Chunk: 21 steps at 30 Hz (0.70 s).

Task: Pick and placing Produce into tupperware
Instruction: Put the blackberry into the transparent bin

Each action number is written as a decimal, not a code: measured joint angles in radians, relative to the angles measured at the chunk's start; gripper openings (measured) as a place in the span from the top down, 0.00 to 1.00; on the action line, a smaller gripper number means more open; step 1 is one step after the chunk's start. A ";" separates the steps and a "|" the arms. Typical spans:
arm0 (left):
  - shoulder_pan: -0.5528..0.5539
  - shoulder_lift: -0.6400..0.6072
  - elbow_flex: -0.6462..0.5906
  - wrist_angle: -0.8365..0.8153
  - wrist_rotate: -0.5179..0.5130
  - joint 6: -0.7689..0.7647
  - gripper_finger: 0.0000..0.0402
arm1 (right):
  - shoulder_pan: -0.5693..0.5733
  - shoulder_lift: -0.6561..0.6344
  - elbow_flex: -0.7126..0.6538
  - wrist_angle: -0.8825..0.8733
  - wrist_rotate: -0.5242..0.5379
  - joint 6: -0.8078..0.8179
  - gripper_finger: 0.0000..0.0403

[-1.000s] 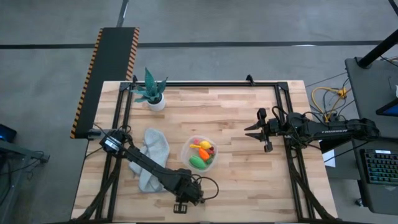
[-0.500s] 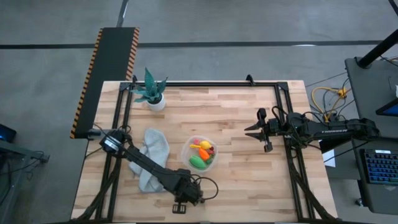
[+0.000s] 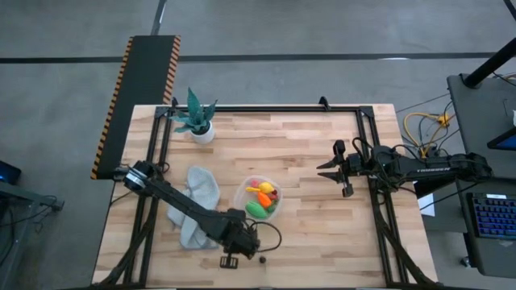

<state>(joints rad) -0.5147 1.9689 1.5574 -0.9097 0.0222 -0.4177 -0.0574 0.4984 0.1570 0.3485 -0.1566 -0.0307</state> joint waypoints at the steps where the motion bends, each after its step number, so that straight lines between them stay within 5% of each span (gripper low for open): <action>1: 0.011 -0.001 0.000 -0.014 -0.007 0.010 0.83 | 0.000 0.000 0.000 0.000 0.000 0.000 0.80; 21: 0.275 -0.107 -0.007 -0.051 -0.145 0.324 0.83 | 0.000 0.001 0.000 0.000 0.000 0.005 0.78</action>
<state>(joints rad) -0.2395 1.8617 1.5499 -0.9607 -0.1230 -0.0935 -0.0574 0.4991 0.1570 0.3485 -0.1566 -0.0261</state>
